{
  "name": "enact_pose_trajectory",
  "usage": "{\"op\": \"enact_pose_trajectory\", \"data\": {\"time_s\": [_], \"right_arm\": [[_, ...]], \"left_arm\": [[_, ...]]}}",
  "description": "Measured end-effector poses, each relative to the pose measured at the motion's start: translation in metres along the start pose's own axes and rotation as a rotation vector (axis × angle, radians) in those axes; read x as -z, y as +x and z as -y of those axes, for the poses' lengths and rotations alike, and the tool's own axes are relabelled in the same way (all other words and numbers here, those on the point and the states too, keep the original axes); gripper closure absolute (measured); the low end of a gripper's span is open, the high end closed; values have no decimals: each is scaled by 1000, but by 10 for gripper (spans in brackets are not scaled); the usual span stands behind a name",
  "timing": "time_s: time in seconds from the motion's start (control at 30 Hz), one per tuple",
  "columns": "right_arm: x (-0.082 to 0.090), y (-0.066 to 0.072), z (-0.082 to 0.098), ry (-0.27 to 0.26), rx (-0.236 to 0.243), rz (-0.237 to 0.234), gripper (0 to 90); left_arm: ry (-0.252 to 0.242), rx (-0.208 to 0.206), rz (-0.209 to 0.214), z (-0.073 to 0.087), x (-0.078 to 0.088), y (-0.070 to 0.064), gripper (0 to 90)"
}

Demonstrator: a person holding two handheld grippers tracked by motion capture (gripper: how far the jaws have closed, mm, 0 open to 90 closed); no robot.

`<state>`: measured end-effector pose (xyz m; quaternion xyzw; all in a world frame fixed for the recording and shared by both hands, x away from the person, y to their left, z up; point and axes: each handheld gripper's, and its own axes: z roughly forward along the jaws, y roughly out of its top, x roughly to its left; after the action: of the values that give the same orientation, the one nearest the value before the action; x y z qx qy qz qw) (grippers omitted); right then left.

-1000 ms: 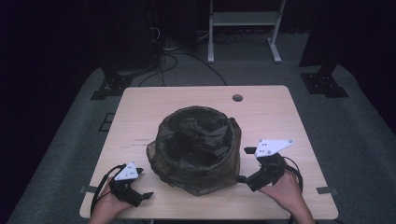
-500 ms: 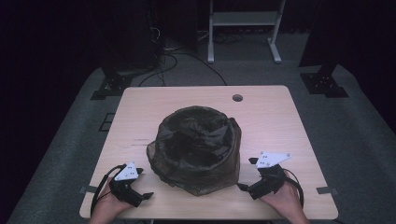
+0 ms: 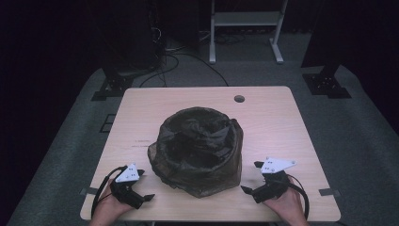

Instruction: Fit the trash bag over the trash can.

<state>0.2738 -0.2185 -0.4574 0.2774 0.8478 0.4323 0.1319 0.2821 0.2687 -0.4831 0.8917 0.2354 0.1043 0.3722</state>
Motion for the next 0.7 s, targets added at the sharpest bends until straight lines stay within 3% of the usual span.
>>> {"op": "enact_pose_trajectory", "data": {"time_s": [0.7], "right_arm": [[-25,0,10,107,41,25,0]], "left_arm": [[0,0,0,0,0,0,0]]}}
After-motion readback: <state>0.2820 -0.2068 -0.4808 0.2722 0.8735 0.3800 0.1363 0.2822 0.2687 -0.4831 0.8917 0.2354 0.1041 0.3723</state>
